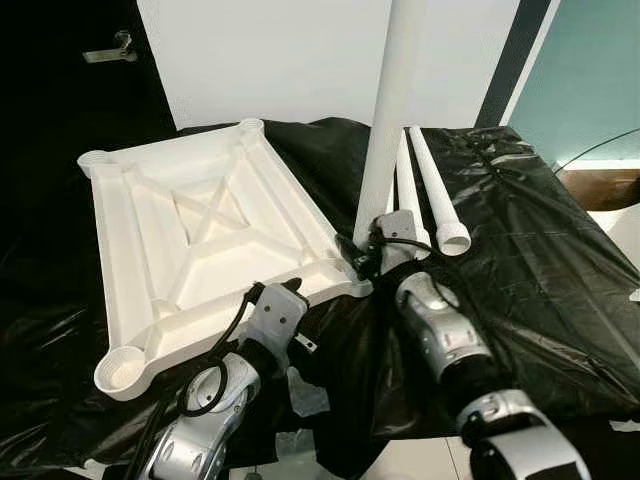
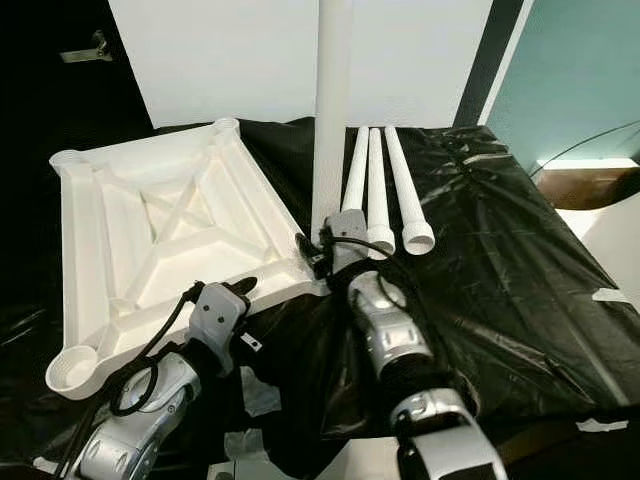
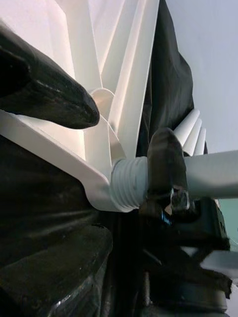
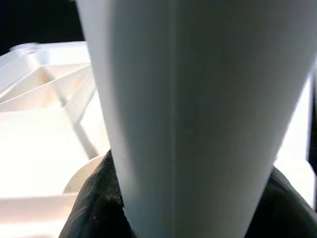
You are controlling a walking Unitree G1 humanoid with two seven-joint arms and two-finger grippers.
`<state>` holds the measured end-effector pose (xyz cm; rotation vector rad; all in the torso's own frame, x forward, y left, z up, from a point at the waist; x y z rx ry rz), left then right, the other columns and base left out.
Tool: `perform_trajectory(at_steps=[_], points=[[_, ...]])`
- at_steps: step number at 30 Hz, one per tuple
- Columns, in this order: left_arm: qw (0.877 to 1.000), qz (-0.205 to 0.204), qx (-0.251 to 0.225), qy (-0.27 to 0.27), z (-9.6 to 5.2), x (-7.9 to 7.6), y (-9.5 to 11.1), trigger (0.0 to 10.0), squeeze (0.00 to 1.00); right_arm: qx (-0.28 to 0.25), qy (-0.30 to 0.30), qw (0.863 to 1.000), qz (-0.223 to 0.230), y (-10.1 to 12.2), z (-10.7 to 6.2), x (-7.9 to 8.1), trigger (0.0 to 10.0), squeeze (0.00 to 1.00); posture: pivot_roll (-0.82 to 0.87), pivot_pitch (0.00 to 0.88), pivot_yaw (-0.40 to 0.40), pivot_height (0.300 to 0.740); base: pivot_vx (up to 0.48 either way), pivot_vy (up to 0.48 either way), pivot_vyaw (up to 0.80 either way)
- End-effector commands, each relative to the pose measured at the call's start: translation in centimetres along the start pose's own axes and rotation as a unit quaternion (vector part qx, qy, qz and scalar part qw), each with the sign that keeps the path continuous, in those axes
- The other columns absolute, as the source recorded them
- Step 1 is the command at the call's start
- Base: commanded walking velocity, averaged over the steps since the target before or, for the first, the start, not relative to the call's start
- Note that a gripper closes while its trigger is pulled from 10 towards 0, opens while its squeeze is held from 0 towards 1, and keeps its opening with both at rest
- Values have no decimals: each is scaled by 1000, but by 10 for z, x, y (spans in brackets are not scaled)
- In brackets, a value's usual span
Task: Building children table
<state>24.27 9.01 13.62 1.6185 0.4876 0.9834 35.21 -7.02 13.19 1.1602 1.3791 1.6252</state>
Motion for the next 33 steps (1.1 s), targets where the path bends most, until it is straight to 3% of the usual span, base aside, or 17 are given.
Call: perform_trajectory(at_steps=[1,3,8,9,10,14,15,16,26,27,29,33], points=[[998,3,2,-55,-1,-8,-1,10000,0,40,-30,999,13,-18,-6,-5,0,0,165,35,-46,740,0,0,0],[998,3,3,-57,-1,-8,0,10000,0,38,-24,999,18,-18,-8,4,0,0,164,31,-44,740,0,0,0],[998,4,3,-58,-1,-8,0,10000,0,36,-22,999,22,-18,-8,6,0,0,164,23,-41,740,0,0,0],[998,5,3,-59,-1,-7,0,10000,0,34,-22,999,26,-17,-8,6,5490,0,164,16,-39,740,0,0,0],[998,6,3,-60,-1,-7,0,10000,0,32,-23,999,30,-16,-8,4,10000,0,164,16,-39,740,0,0,0],[998,7,4,-62,-1,-6,0,10000,0,24,-28,999,29,-12,-8,-1,10000,0,160,7,-38,740,0,0,0],[998,8,4,-62,0,-6,-1,10000,0,20,-28,999,23,-10,-9,-2,10000,655,159,2,-38,740,0,0,0],[998,9,5,-62,0,-6,-1,10000,0,18,-14,999,25,-9,-11,-4,10000,1000,160,2,-40,740,0,0,0],[998,11,5,-61,1,-5,0,10000,0,10,74,997,8,1,-20,-16,10000,1000,156,0,-41,740,0,0,0],[998,11,5,-61,1,-5,0,10000,0,12,107,994,-1,6,-20,-22,10000,0,154,0,-41,740,0,0,0],[998,12,4,-60,1,-4,0,10000,0,26,162,986,-26,16,-17,-35,10000,0,148,6,-36,740,0,0,0],[998,12,4,-59,2,-3,0,10000,0,43,197,978,-43,21,-11,-39,10000,0,148,7,-38,740,0,0,0]])
Point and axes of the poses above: a point about 5 cm out from each wrist's last joint towards the gripper, its own z axis pointing out of the wrist towards the gripper, its own y axis along the axis of the wrist's last joint, x = y × z, the point moved 1 cm from there along z, pointing out of the wrist towards the gripper, and after that the axes turned 9 degrees about z, right-handed, at the moved point
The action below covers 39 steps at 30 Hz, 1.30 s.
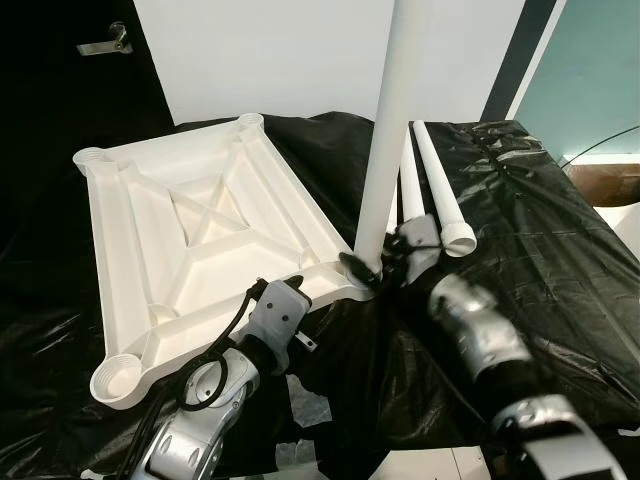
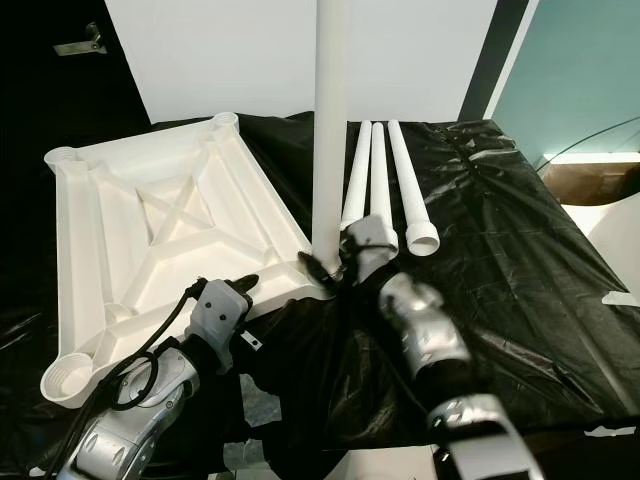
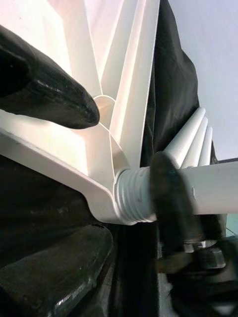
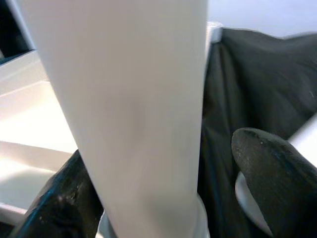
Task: Building children table
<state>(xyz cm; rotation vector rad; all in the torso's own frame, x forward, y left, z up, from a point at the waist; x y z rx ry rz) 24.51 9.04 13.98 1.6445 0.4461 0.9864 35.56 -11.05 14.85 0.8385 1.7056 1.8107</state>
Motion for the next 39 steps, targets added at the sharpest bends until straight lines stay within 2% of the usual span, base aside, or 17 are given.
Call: perform_trajectory(at_steps=[1,5,6,7,8,9,10,22,23,33,34,35,37,39], points=[[999,-4,1,-45,1,-5,-2,10000,0,16,28,999,-4,-2,0,-3,10000,0,148,7,-38,740,0,0,0],[999,-4,0,-42,2,-3,-2,10000,0,36,63,997,-26,1,8,-1,10000,0,153,3,-42,740,0,0,0],[999,-3,0,-40,2,-3,-2,10000,0,44,76,996,-29,1,10,0,7333,0,161,0,-47,740,0,0,0],[999,-3,0,-40,2,-3,-2,10000,0,44,76,996,-29,1,10,0,7333,0,161,0,-47,740,0,0,0],[999,-1,0,-36,3,-2,-2,10000,0,54,90,994,-39,0,12,1,2078,0,163,0,-48,740,0,0,0],[999,-1,0,-36,3,-2,-2,10000,0,54,90,994,-39,0,12,1,2078,0,163,0,-48,740,0,0,0],[999,-1,-1,-33,2,-2,-1,10000,0,57,94,993,-39,0,12,1,0,0,163,0,-48,740,0,0,0],[1000,-3,2,-28,0,-2,-2,10000,0,56,96,994,-18,-6,10,0,0,0,177,5,-56,740,0,0,0],[1000,-4,3,-28,0,-2,-2,10000,0,52,85,995,-15,-7,10,0,10000,0,177,6,-54,740,0,0,0],[999,-5,3,-32,-2,-3,-2,10000,0,33,34,999,-8,-15,12,9,10000,0,169,13,-44,740,0,0,0],[999,-6,4,-35,-2,-4,-2,10000,0,26,5,1000,2,-18,15,17,10000,0,162,20,-39,740,0,0,0],[999,-6,4,-35,-2,-4,-2,10000,0,26,5,1000,2,-18,15,17,10000,0,162,20,-39,740,0,0,0],[999,-8,4,-40,-2,-5,-2,10000,0,11,-67,997,31,-25,17,28,10000,0,159,24,-36,740,0,0,0],[999,-9,5,-41,-2,-5,-2,10000,0,3,-126,991,47,-29,17,33,10000,0,161,26,-37,740,0,0,0]])
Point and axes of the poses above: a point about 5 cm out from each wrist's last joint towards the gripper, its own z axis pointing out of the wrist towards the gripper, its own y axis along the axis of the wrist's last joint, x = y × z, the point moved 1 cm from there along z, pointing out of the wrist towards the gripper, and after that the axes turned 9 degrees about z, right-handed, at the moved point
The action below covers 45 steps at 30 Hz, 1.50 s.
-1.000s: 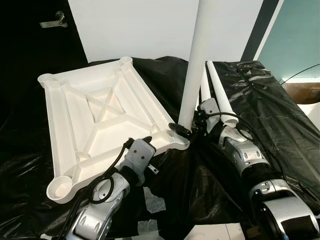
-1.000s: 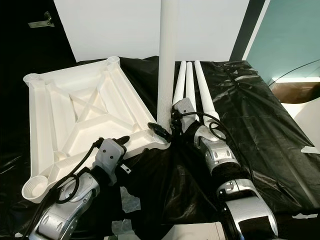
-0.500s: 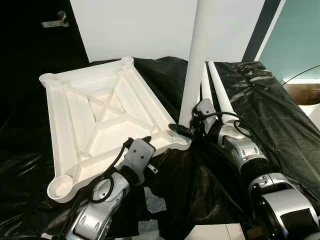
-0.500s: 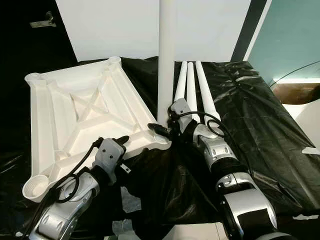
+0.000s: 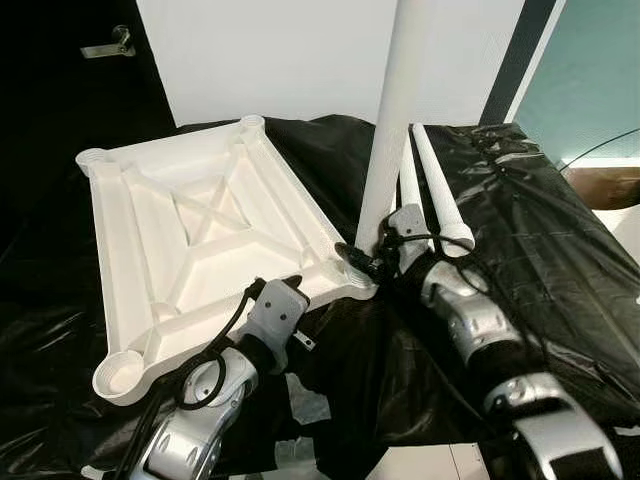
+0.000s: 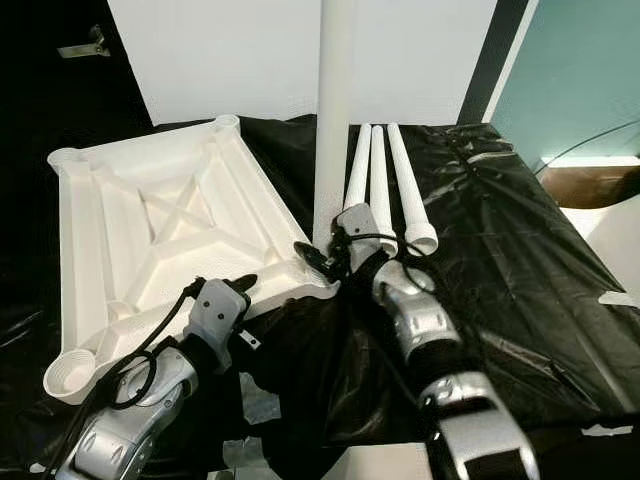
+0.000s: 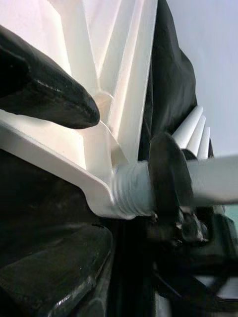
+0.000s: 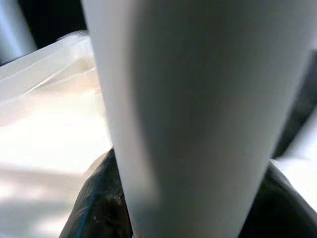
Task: Building children table
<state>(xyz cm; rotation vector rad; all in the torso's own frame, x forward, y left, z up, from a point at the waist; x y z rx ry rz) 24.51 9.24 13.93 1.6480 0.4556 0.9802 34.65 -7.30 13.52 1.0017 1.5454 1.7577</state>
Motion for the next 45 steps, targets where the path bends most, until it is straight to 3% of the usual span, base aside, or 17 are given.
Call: perform_trajectory(at_steps=[1,5,9,16,17,22,25,30,31,37,45], points=[[999,-5,1,-41,-1,-7,-1,10000,0,25,-44,999,14,-12,-2,-1,10000,0,161,26,-37,740,0,0,0],[999,-6,2,-41,-3,-7,-1,10000,0,16,-99,995,22,-15,-2,3,10000,0,165,28,-36,740,0,0,0],[999,-7,2,-40,-3,-7,-1,10000,0,10,-96,995,33,-14,0,11,10000,0,164,26,-31,740,0,0,0],[999,-6,1,-43,-2,-7,0,10000,0,10,-109,993,31,-11,-3,9,10000,0,165,24,-34,740,0,0,0],[999,-5,3,-41,-3,-6,-1,10000,0,6,-110,993,33,-7,-6,8,10000,1000,164,17,-35,740,0,0,0],[999,-5,3,-40,-3,-6,-1,10000,0,0,-95,995,29,-4,-7,7,10000,1000,165,17,-35,740,0,0,0],[999,-5,2,-42,-2,-6,-1,10000,0,-1,-26,1000,12,4,-10,-1,10000,1000,159,5,-36,740,0,0,0],[999,-5,2,-43,-1,-6,-1,10000,0,2,16,1000,-3,8,-13,-4,10000,980,154,3,-33,740,0,0,0],[999,-5,1,-45,-1,-7,-1,10000,0,13,55,998,-20,8,-14,-5,10000,0,147,3,-31,740,0,0,0],[999,-4,-2,-49,3,-7,-1,10000,0,44,151,986,-56,14,-8,-8,10000,0,138,0,-31,740,0,0,0],[999,-4,-4,-49,5,-8,0,10000,0,69,193,976,-78,15,-1,-11,10000,0,147,0,-37,740,0,0,0]])
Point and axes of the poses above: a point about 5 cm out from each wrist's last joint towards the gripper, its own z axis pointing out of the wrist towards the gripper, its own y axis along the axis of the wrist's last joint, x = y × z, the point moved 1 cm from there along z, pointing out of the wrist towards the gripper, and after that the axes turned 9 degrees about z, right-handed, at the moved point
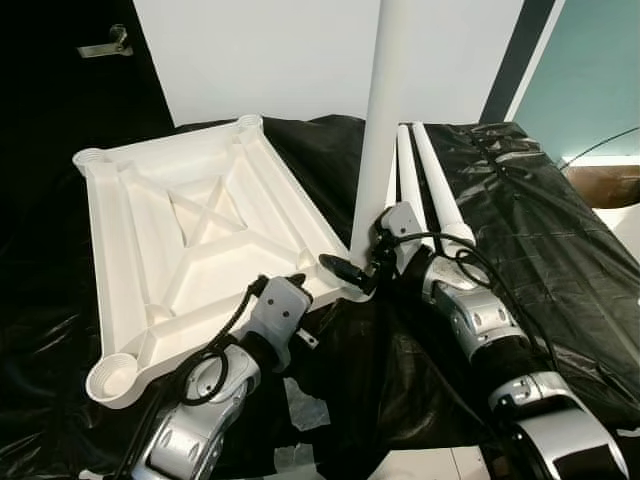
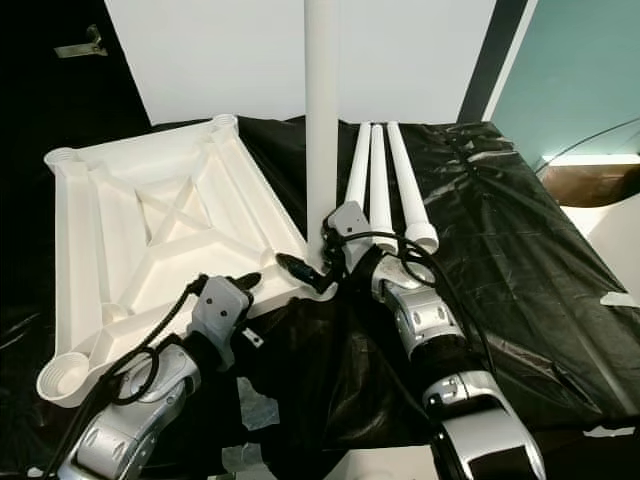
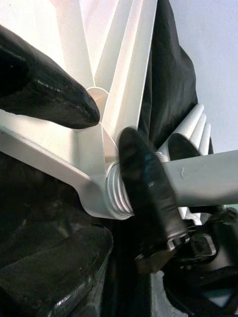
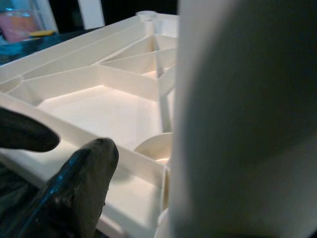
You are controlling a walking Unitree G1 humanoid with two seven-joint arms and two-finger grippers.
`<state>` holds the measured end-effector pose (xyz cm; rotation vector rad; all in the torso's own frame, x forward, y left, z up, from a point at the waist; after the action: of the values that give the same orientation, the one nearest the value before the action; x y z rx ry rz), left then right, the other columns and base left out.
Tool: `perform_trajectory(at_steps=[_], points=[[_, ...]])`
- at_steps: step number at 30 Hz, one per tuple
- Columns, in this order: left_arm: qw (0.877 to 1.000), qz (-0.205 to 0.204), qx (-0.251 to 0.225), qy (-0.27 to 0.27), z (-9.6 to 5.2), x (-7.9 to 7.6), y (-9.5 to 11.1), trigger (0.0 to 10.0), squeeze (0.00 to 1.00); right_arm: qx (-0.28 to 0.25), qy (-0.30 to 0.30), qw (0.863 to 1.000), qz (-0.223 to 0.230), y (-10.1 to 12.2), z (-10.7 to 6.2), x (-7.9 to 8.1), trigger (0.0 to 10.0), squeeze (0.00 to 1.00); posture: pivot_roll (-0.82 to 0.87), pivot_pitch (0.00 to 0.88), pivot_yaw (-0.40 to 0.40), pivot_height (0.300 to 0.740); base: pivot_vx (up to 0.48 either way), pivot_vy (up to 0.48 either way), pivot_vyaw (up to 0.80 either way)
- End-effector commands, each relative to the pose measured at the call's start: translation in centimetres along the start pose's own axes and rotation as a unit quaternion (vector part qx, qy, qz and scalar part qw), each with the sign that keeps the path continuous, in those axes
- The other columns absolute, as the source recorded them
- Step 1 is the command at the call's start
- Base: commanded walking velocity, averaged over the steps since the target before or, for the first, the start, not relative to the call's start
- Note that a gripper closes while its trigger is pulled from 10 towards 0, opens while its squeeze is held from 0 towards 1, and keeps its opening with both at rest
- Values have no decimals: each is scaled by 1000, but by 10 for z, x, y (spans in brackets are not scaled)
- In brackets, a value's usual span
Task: Building children table
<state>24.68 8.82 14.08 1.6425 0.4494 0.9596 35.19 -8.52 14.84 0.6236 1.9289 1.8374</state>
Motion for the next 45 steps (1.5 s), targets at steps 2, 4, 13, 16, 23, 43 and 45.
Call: perform_trajectory(at_steps=[2,4,13,16,23,43,45], points=[[999,1,0,-41,1,-6,-3,10000,0,15,12,1000,-14,0,0,-3,10000,0,152,0,-41,740,0,0,0],[999,1,1,-38,0,-6,-3,10000,0,25,15,999,-18,-2,0,-7,1765,0,159,0,-45,740,0,0,0],[1000,-5,9,-27,-5,-7,-5,10000,0,38,15,999,1,-12,-5,-14,0,0,175,4,-51,740,0,0,0],[1000,-6,11,-23,-6,-6,-5,10000,0,38,-19,999,8,-13,-4,-18,0,0,177,16,-53,740,0,0,0],[1000,-2,16,-11,-10,1,-7,10000,0,9,-112,993,46,-17,8,-10,0,0,172,25,-54,740,0,0,0],[997,-1,73,-20,-13,17,-22,10000,0,-73,-252,957,121,-14,26,27,7529,0,143,34,-15,740,0,0,0],[995,0,98,-21,-14,17,-30,10000,0,-85,-250,957,124,-11,23,27,10000,0,141,34,-14,740,0,0,0]])
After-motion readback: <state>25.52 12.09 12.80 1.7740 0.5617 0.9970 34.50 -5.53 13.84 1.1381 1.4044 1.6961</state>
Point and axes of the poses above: a point about 5 cm out from each wrist's last joint towards the gripper, its own z axis pointing out of the wrist towards the gripper, its own y axis along the axis of the wrist's last joint, x = y × z, the point moved 1 cm from there along z, pointing out of the wrist towards the gripper, and after that the axes turned 9 degrees about z, right-handed, at the moved point
